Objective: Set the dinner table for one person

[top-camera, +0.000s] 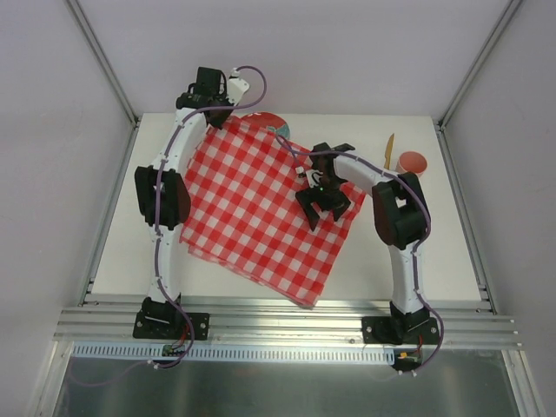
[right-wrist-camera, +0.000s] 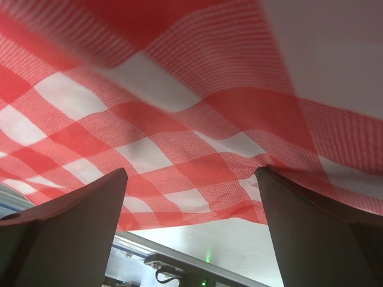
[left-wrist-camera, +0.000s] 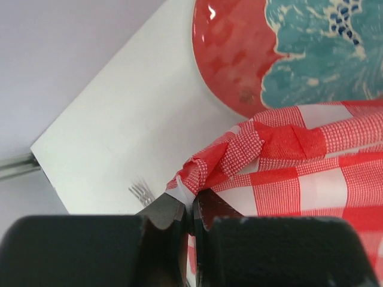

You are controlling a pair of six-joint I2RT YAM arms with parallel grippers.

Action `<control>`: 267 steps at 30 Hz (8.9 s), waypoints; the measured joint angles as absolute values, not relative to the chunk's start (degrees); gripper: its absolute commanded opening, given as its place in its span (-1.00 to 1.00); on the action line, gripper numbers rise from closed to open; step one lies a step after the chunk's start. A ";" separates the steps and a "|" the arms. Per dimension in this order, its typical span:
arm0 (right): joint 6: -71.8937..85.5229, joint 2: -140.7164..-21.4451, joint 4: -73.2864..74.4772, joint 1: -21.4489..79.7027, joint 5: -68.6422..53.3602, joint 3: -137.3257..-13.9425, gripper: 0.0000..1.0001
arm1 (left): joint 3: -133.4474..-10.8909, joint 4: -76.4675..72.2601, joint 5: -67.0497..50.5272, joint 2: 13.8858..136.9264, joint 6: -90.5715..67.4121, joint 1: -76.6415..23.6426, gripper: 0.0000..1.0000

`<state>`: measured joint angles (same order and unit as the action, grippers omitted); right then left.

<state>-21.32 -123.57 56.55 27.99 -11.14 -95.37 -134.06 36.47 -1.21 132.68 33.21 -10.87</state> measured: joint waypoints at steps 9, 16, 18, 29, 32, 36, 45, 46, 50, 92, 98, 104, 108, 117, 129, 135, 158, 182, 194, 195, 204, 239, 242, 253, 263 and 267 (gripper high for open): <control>-23.53 -121.12 57.25 24.99 -2.94 -90.67 0.93 | -121.08 36.58 0.49 124.05 33.89 -9.85 0.98; -26.81 -114.04 58.85 21.10 -0.43 -87.61 0.93 | -124.11 35.81 1.61 121.45 27.83 -6.74 0.99; -27.53 -111.07 59.05 21.56 -1.87 -87.61 0.93 | -121.54 35.75 0.64 116.71 25.87 -6.83 0.87; -22.96 -104.14 51.75 18.11 -21.96 -86.41 0.97 | -87.37 39.09 -17.30 87.85 12.80 -23.62 -1.00; -15.68 -107.15 46.57 14.26 -26.83 -86.54 0.94 | -85.86 40.38 -19.22 93.93 11.38 -22.20 -1.00; -9.65 -110.37 42.30 12.51 -27.62 -87.72 0.90 | -85.91 40.84 -21.23 102.52 9.63 -20.49 -1.00; -8.19 -116.53 40.62 16.93 -25.85 -95.04 0.96 | -88.73 41.39 -25.30 112.68 8.88 -20.14 -1.00; -8.21 -116.81 40.77 16.93 -25.67 -95.04 0.96 | -88.77 41.36 -25.54 113.56 8.71 -20.12 -1.00; -8.40 -117.60 41.01 16.69 -24.40 -95.07 0.97 | -88.77 41.41 -26.87 117.14 8.08 -19.73 -1.00; -7.60 -138.50 44.71 17.65 -25.26 -120.90 0.93 | -66.83 35.20 -30.94 109.03 -0.23 -19.16 -0.99; -8.51 -135.57 42.72 17.82 -24.10 -116.92 0.93 | -78.00 42.37 -26.72 109.47 3.84 -19.46 0.78; -10.74 -127.13 42.22 17.28 -23.24 -112.81 0.93 | -103.70 46.74 -20.34 109.49 7.84 -16.67 0.98; -11.81 -123.90 42.78 16.62 -24.69 -116.51 0.93 | -121.36 46.83 -17.76 111.37 8.43 -12.16 0.96; -15.90 -122.30 48.51 18.87 -24.43 -115.70 0.93 | -142.50 44.01 -16.95 135.52 6.00 -4.21 0.39; -22.04 -116.40 54.35 21.56 -15.59 -105.84 0.93 | -147.11 37.32 -29.04 151.20 -4.69 1.91 0.50; -24.16 -115.20 55.90 23.27 -11.46 -103.37 0.93 | -148.64 29.34 -36.71 152.11 -11.38 3.38 0.57; -25.85 -117.78 58.17 25.08 -3.25 -106.98 0.93 | -145.97 12.25 -51.86 161.93 -29.12 0.99 0.28; -27.35 -117.54 57.30 25.61 -2.20 -105.06 0.94 | -137.36 -1.15 -59.07 161.77 -44.01 -2.17 -1.00; -27.35 -117.49 57.30 25.61 -2.94 -105.19 0.93 | -135.72 -2.79 -57.69 157.29 -45.82 0.16 -1.00; -27.35 -117.49 57.28 25.61 -3.09 -105.34 0.93 | -135.37 -2.81 -57.78 156.33 -46.26 0.75 -1.00; -27.68 -117.51 57.32 25.61 -3.97 -105.54 0.93 | -131.90 -5.74 -59.09 145.91 -49.32 5.19 -1.00; -18.24 -121.01 57.65 9.26 -24.88 -110.45 0.93 | -75.02 14.90 -61.98 110.52 -24.23 -2.74 -1.00; -18.17 -121.01 57.23 9.37 -24.75 -110.59 0.93 | -73.97 15.03 -61.39 111.83 -22.24 -4.10 -1.00; -18.22 -121.01 57.21 9.67 -24.01 -110.56 0.93 | -68.51 14.92 -59.35 115.48 -16.86 -4.36 -1.00; -18.33 -121.01 56.75 9.69 -22.98 -110.21 0.93 | -68.47 13.91 -59.51 117.12 -15.38 -7.86 -1.00; -18.55 -121.01 56.66 9.69 -22.83 -110.21 0.93 | -68.47 13.91 -59.57 117.12 -15.05 -8.29 -1.00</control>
<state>-18.55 -121.01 56.66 9.69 -22.83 -110.21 -68.47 13.91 -59.57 117.12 -15.05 -8.29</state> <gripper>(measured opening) 0.969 0.041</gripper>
